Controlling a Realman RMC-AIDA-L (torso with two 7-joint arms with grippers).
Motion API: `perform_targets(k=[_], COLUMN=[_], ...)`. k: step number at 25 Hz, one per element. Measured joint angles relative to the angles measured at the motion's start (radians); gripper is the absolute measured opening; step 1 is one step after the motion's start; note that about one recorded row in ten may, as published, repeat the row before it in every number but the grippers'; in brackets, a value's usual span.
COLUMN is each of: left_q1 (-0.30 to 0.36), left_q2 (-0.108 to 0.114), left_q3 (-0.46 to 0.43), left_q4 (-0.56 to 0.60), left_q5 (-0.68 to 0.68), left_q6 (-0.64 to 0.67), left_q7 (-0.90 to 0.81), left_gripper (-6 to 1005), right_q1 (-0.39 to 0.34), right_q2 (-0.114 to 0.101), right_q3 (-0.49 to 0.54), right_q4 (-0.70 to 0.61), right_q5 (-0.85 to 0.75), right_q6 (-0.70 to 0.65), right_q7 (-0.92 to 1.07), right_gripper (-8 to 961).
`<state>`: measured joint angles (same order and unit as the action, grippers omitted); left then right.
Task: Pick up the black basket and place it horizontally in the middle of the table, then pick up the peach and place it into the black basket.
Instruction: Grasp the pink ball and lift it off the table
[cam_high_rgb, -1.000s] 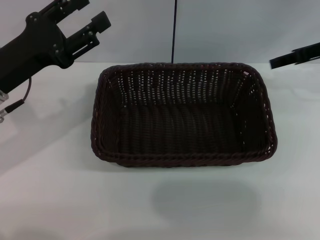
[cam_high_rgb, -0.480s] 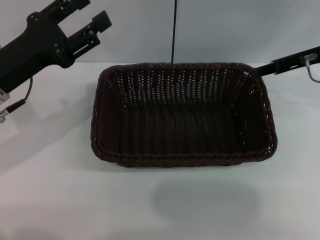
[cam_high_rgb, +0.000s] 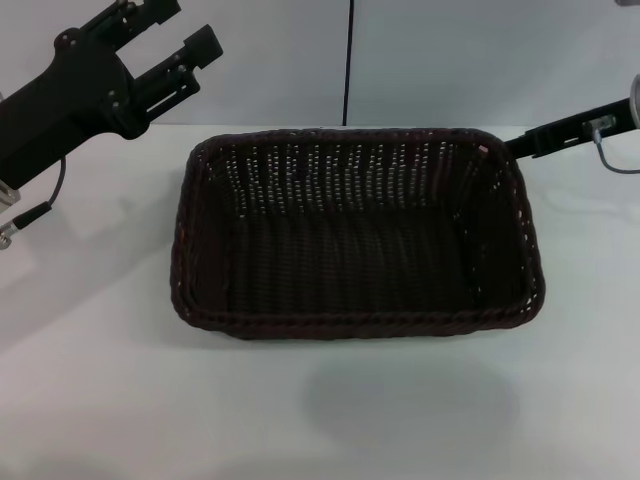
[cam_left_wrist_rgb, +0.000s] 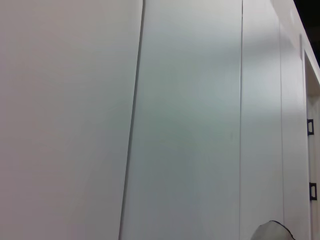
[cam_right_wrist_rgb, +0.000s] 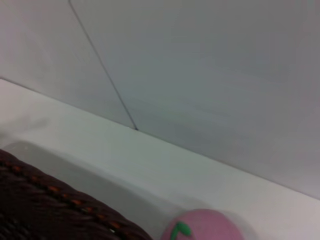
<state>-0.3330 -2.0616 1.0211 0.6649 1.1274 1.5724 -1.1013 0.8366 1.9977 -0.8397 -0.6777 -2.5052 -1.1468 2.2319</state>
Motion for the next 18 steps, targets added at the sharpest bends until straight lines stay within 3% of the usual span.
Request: perform_targets(k=[18], left_q1=[-0.011], left_q2=[0.000], left_q3=[0.000], left_q4=[-0.010], left_q5=[0.000], left_q6=[-0.009], left_q7=[0.000], left_gripper=[695], right_q1=[0.000], right_q2=[0.033], right_q3=[-0.049], right_q4=[0.055], right_q5=[0.005], right_q6=[0.094], right_q7=[-0.041], right_gripper=[522])
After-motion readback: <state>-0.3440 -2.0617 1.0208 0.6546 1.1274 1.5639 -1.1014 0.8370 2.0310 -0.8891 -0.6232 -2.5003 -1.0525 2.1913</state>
